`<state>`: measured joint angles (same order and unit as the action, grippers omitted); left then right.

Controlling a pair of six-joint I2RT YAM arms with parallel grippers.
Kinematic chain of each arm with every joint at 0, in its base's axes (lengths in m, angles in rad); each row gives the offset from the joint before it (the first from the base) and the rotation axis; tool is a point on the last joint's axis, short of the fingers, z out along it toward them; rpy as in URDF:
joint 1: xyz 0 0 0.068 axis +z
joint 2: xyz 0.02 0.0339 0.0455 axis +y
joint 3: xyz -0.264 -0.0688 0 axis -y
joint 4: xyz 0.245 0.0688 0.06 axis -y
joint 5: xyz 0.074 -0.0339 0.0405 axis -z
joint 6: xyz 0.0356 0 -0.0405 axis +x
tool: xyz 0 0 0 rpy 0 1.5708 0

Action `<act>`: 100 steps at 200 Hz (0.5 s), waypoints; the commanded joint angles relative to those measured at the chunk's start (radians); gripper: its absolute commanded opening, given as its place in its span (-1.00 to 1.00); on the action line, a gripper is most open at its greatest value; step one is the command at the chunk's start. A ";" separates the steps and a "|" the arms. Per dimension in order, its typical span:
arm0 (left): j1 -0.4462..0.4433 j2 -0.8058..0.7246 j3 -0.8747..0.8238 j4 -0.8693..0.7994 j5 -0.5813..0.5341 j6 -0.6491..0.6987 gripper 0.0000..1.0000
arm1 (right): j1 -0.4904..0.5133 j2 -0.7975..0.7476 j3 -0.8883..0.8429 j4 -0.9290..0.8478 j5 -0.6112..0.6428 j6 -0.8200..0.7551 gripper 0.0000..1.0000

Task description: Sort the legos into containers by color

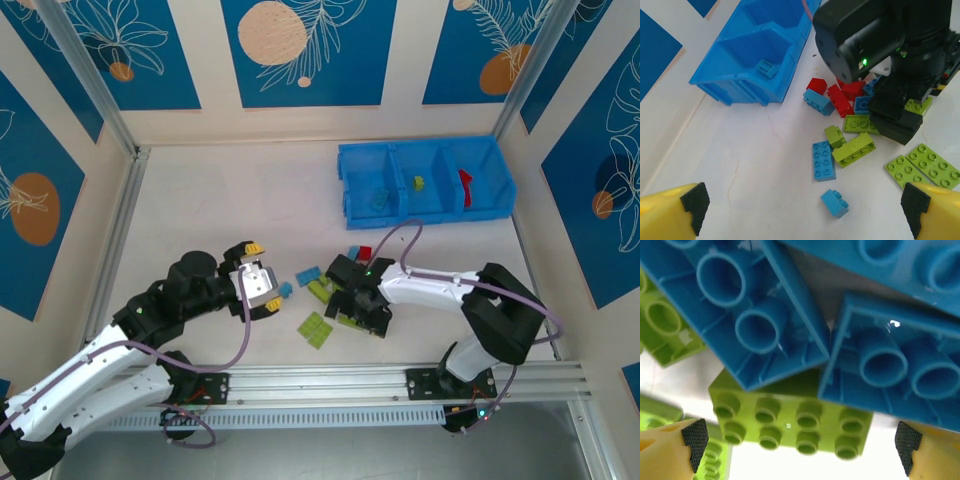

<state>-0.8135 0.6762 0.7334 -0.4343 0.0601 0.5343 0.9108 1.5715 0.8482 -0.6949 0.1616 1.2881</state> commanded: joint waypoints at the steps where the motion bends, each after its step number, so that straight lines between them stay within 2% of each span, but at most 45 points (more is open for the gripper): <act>1: 0.011 -0.006 0.002 0.001 0.020 0.009 1.00 | 0.007 0.051 0.036 -0.004 0.049 -0.011 0.80; 24: 0.010 -0.006 0.002 -0.001 0.019 0.011 1.00 | 0.018 0.082 0.037 -0.009 0.050 -0.003 0.48; 60: 0.010 -0.007 0.000 0.001 0.030 0.011 1.00 | 0.039 0.037 0.015 -0.025 0.063 0.020 0.18; 82: 0.010 -0.007 0.000 0.001 0.038 0.012 1.00 | 0.070 -0.080 0.016 -0.108 0.159 0.054 0.10; 100: 0.012 -0.008 -0.002 0.004 0.038 0.013 1.00 | 0.059 -0.210 0.037 -0.171 0.246 0.044 0.10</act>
<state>-0.8135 0.6762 0.7334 -0.4343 0.0647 0.5343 0.9703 1.5265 0.8684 -0.7753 0.2630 1.3060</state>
